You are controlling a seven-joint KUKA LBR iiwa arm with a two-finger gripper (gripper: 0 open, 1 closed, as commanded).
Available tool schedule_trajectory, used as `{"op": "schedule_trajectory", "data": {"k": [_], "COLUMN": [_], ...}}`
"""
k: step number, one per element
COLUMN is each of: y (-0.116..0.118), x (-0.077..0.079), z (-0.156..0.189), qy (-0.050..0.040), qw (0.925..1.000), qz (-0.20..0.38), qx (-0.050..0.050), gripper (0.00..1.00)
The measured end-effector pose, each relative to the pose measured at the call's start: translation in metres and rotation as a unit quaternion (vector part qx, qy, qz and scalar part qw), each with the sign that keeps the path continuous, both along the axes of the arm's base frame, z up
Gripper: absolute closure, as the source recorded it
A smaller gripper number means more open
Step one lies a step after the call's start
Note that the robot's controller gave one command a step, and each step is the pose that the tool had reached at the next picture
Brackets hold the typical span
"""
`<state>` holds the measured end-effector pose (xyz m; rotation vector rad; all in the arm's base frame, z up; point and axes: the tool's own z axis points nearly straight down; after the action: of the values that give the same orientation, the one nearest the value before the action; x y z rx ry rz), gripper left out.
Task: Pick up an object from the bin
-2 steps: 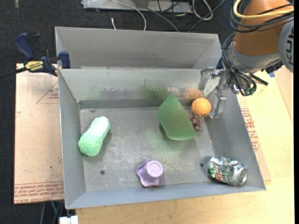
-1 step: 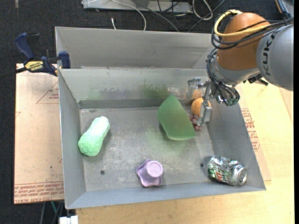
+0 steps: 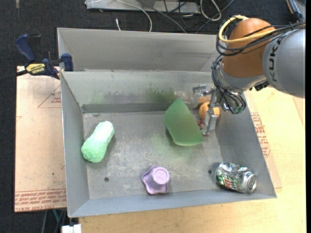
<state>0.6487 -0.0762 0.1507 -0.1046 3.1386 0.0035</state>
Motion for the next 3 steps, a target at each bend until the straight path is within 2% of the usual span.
{"op": "schedule_trajectory", "data": {"k": [1, 2, 3], "y": [0.002, 0.005, 0.009], "x": [-0.007, -0.025, -0.025], "z": [0.003, -0.032, -0.048], "qy": [-0.008, -0.0045, -0.0077], "qw": [0.9998, 0.9981, 0.9996], "qz": [0.019, 0.061, 0.027], "qx": [-0.001, 0.0, -0.001], "gripper": [0.0, 0.0, 0.0]}}
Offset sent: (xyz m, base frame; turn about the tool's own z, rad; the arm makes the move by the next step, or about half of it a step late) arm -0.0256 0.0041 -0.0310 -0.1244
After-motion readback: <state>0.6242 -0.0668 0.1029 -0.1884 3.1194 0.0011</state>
